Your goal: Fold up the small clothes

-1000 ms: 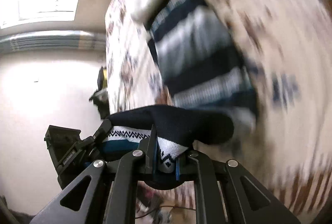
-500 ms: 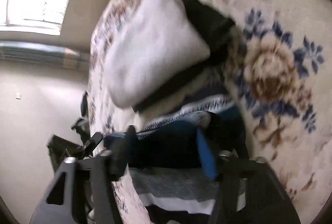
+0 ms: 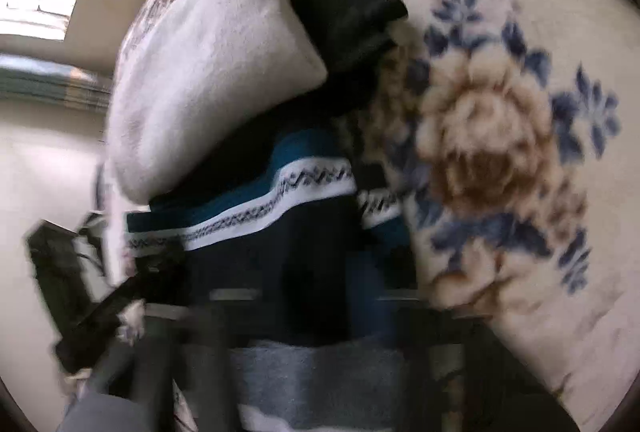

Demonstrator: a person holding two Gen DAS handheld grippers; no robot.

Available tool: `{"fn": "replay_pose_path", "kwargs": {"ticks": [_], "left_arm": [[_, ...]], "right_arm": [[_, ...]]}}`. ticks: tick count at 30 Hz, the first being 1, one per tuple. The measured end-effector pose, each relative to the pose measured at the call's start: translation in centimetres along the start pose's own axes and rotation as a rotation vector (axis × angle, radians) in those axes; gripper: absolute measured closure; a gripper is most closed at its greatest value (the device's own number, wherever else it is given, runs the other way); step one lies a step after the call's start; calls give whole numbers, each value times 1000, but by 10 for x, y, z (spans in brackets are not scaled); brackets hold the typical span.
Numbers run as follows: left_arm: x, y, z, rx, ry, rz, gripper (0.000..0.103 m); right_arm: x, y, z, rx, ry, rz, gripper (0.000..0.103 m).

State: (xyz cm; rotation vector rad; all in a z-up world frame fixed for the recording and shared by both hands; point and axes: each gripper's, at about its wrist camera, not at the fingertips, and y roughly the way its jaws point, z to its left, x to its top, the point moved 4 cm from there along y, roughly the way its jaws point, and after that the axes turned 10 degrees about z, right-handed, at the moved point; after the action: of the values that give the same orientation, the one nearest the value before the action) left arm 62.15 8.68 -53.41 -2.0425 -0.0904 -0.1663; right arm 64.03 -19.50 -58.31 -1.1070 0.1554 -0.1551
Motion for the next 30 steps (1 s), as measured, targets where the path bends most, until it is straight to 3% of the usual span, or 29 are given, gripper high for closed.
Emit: {"fn": "replay_pose_path", "kwargs": {"ticks": [2, 3, 4, 7, 9, 11, 14, 19, 23, 26, 27, 28, 30], "left_arm": [[7, 5, 9, -32, -34, 34, 91], [8, 9, 16, -49, -64, 58, 84], [6, 9, 21, -45, -84, 69, 68], [-14, -17, 31, -54, -105, 28, 58], [-46, -43, 28, -52, -100, -9, 55], [-83, -66, 22, -22, -99, -38, 52], [-146, -74, 8, -14, -106, -12, 52], [-210, -51, -19, 67, -89, 46, 52], [-228, -41, -28, 82, -118, 52, 52], [-228, -25, -30, 139, -128, 40, 53], [-227, -21, -27, 135, -136, 19, 60], [-226, -22, -24, 126, -142, -3, 82], [-225, -25, -28, 113, -130, -25, 86]], "right_arm": [[2, -9, 2, -43, -3, -64, 97], [3, -12, 0, -63, 5, -84, 97], [4, -12, -3, -77, 21, -93, 97], [3, 0, -8, -113, 38, -8, 94], [-4, -4, -6, -100, 23, 16, 84], [-19, -18, -5, -100, -10, -1, 59], [-56, -34, -14, -106, -36, -15, 59], [-128, -30, -44, -91, 34, 60, 59], [-169, -24, -62, -50, 118, 96, 59], [-185, -16, -69, -13, 133, 122, 59], [-190, -13, -69, -1, 135, 134, 59], [-193, -7, -69, 19, 136, 154, 59], [-194, 4, -65, 38, 133, 192, 59]]}}
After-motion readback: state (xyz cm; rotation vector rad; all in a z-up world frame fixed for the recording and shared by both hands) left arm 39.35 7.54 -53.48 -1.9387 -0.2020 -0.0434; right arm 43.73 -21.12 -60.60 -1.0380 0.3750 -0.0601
